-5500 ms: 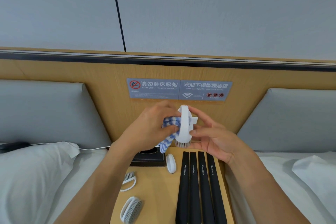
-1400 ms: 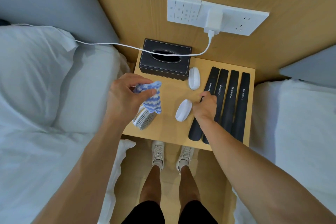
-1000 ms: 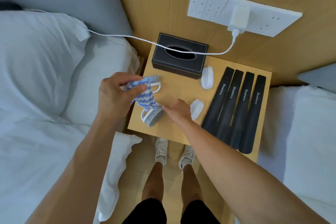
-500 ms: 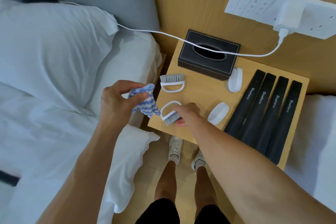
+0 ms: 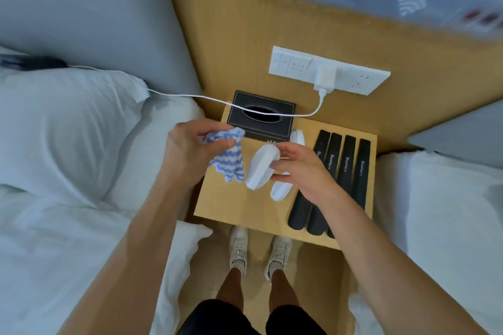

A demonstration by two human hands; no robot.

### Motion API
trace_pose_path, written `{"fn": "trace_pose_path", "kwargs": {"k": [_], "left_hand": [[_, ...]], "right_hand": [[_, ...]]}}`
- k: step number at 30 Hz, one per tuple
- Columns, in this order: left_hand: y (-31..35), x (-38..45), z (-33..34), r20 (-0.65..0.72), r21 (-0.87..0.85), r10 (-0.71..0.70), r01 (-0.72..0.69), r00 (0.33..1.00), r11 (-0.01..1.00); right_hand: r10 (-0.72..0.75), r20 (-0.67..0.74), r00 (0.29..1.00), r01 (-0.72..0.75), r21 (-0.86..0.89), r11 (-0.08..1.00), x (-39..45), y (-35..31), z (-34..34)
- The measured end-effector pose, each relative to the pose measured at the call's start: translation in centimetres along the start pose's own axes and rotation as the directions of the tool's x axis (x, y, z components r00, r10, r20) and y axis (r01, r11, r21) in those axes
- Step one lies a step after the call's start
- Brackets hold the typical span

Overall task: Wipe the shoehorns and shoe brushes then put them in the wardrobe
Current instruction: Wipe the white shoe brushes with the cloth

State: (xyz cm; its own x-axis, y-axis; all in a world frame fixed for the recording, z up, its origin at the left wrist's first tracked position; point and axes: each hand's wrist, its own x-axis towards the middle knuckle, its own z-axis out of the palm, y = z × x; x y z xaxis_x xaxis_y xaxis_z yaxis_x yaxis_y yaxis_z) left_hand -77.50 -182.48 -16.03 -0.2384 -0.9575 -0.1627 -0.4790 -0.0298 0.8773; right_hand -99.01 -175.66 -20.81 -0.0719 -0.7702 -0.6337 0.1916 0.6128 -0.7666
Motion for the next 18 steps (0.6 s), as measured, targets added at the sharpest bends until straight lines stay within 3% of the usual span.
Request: {"fn": "trace_pose_path", "kwargs": {"k": [5, 8, 12, 18], "left_hand": [[7.4, 0.2, 2.4, 0.03, -0.035, 0.187, -0.186, 0.982, 0.982], [11.8, -0.1, 3.0, 0.053, -0.011, 0.364, -0.364, 0.93, 0.931], [16.9, -1.0, 3.6, 0.192, -0.005, 0.584, -0.594, 0.789, 0.804], [22.0, -2.0, 3.4, 0.473, -0.04, 0.649, -0.722, 0.595, 0.691]], "right_hand": [[-0.225, 0.027, 0.974, 0.226, -0.063, 0.972, -5.1, -5.0, -2.0], [-0.331, 0.027, 0.943, 0.332, -0.115, 0.936, -7.9, -7.3, -3.2], [-0.416, 0.016, 0.909, 0.416, -0.084, 0.906, -11.6, -10.0, -5.2], [-0.491, -0.004, 0.871, 0.49, -0.056, 0.87, -16.3, -12.3, -8.7]]}}
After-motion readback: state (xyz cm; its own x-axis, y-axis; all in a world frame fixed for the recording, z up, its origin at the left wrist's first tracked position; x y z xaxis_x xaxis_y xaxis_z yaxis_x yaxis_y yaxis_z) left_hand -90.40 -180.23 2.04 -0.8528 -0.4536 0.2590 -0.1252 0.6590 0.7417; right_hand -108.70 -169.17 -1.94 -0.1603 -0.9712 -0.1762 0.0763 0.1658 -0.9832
